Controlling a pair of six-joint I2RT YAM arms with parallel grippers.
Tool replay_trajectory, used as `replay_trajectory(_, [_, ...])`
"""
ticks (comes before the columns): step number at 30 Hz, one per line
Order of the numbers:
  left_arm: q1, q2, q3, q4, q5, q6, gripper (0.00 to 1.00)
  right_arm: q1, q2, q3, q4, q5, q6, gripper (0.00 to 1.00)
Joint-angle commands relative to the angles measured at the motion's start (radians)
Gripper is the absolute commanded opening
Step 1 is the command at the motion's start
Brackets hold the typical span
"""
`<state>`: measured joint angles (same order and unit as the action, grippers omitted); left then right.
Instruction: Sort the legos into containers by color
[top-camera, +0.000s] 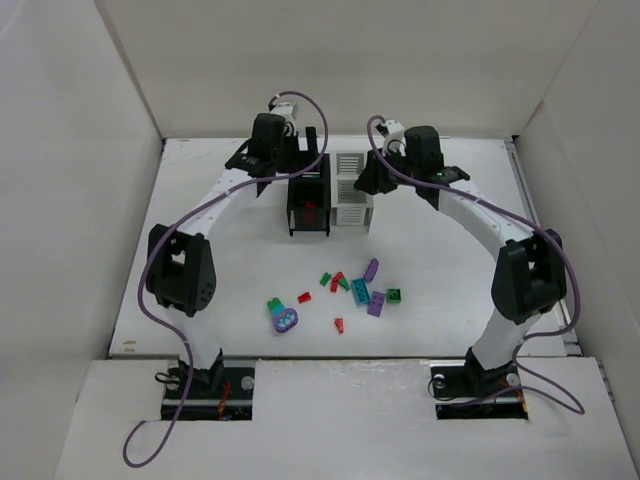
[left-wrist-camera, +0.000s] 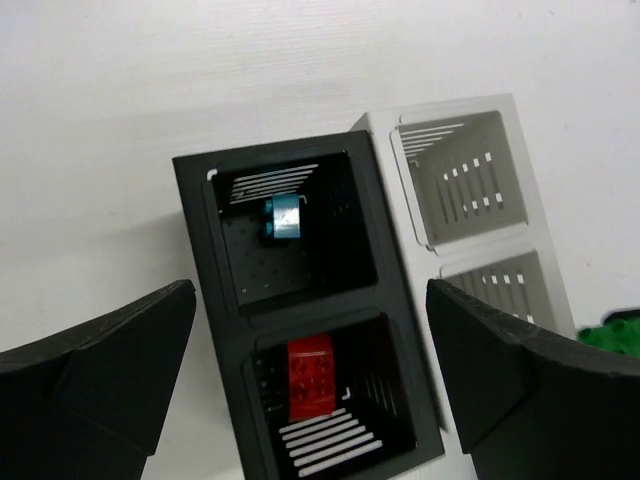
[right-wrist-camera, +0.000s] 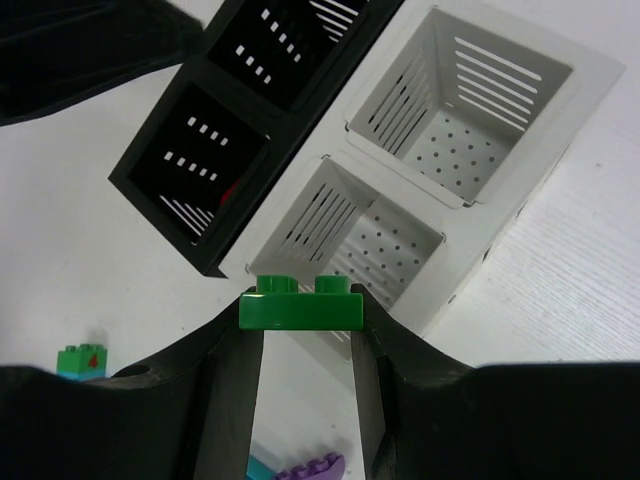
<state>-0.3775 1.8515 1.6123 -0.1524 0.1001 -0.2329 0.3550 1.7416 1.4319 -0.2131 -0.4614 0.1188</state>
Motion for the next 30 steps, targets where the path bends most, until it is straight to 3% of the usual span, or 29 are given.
replay_trajectory(1, [0.003,-0.149,-0.077,0.059,-0.036,-0.008,1.00,0.045,0.010,0.070,-0.005,0.098,-0.030,0.14])
replay_trajectory(6, [0.047,-0.317,-0.251,0.094,-0.102,-0.097,1.00,0.084,0.056,0.100,-0.029,0.179,-0.030,0.21])
replay_trajectory(11, [0.068,-0.405,-0.394,0.050,-0.207,-0.169,1.00,0.117,0.065,0.101,-0.048,0.279,-0.030,0.35])
replay_trajectory(19, [0.077,-0.488,-0.503,0.039,-0.243,-0.230,1.00,0.127,0.064,0.101,-0.066,0.294,-0.039,0.70])
replay_trajectory(24, [0.077,-0.520,-0.549,0.007,-0.244,-0.258,1.00,0.148,0.041,0.091,-0.066,0.325,-0.039,0.78])
replay_trajectory(30, [0.060,-0.543,-0.636,-0.003,-0.186,-0.287,1.00,0.157,-0.051,0.012,-0.028,0.388,-0.015,0.79])
